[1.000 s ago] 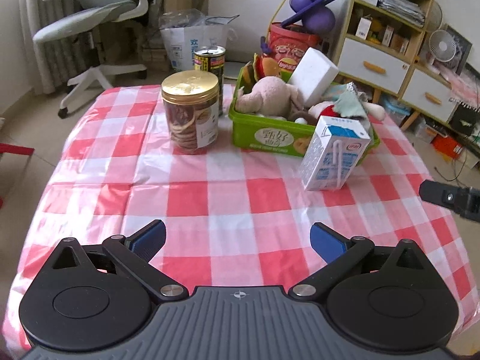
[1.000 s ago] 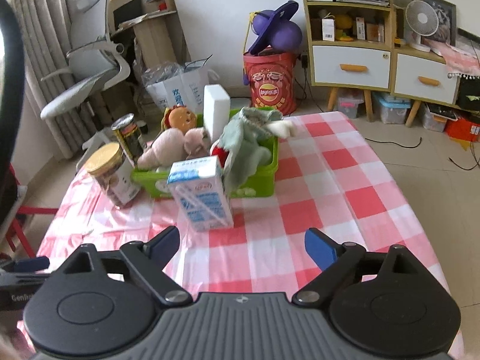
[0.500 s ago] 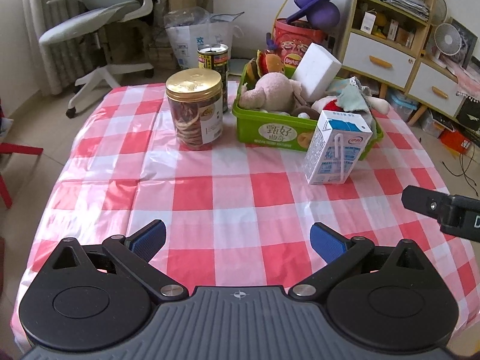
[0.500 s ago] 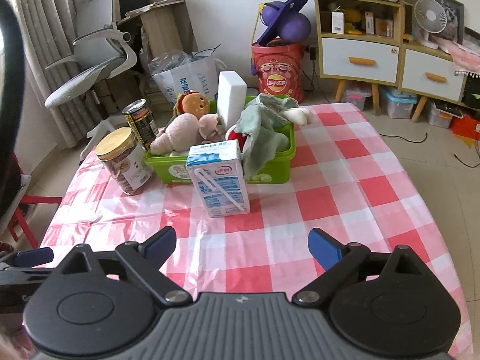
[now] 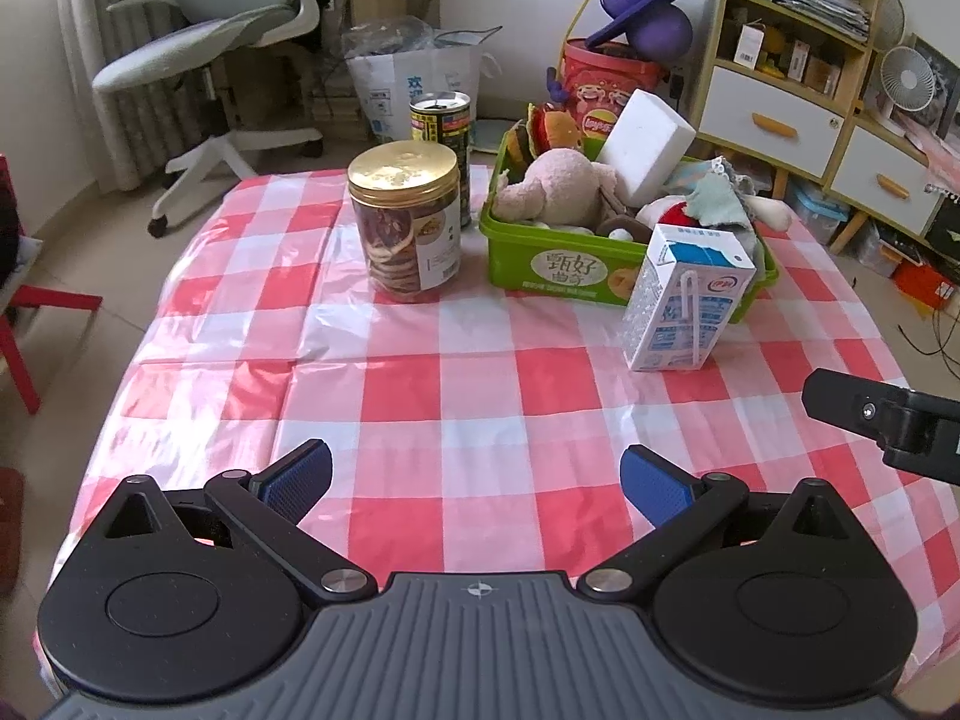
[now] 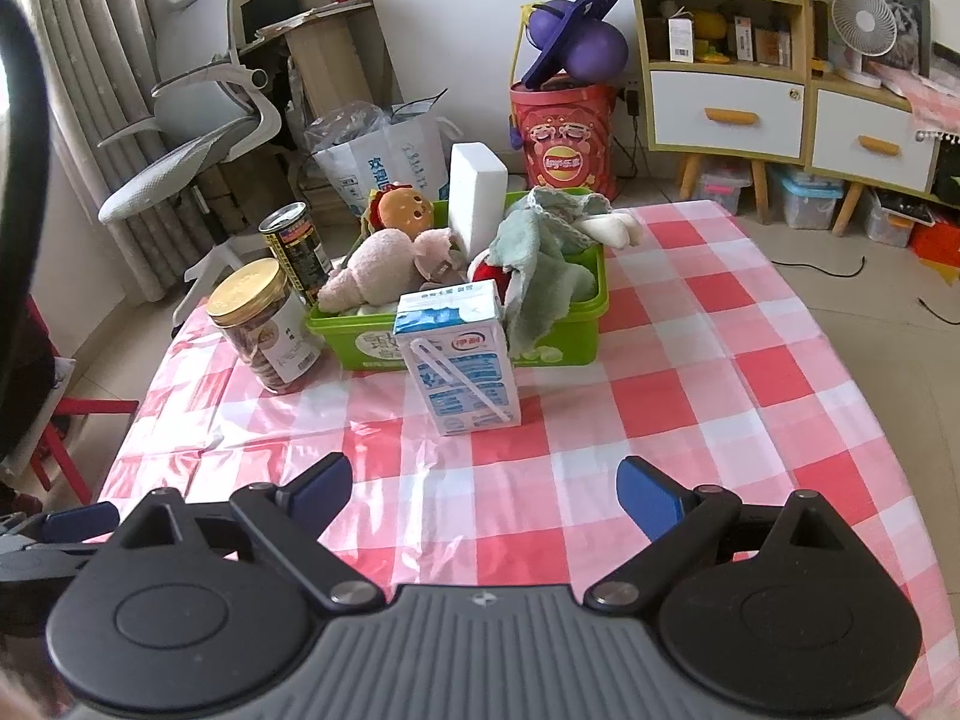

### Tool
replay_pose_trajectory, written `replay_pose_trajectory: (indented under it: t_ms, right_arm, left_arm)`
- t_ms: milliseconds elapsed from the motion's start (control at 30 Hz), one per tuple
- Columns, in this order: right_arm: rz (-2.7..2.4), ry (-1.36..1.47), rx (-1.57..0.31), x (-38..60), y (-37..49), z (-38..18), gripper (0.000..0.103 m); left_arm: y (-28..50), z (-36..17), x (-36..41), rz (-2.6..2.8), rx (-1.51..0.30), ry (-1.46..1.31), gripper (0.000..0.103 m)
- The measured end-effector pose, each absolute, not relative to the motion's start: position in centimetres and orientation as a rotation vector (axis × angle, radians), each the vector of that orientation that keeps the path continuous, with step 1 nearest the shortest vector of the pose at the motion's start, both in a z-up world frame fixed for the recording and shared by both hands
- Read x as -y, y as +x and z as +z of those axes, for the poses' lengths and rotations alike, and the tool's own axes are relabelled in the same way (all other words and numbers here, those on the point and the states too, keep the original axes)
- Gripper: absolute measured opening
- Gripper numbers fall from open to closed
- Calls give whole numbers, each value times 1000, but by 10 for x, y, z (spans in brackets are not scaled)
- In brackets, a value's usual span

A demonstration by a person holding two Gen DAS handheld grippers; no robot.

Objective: Organize soft objects

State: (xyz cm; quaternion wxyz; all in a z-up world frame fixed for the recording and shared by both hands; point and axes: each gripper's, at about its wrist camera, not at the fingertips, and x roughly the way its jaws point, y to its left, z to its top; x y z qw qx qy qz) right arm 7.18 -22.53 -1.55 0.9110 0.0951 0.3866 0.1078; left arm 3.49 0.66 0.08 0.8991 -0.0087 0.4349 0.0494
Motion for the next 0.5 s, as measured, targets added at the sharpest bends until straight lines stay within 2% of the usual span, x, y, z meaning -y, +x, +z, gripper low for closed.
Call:
replay_pose_trajectory:
  t_ms: [500]
  right_arm:
    - [219,203,-817,225,81,-26,74]
  left_arm:
    - [42,-6,4,87,-914,21,98]
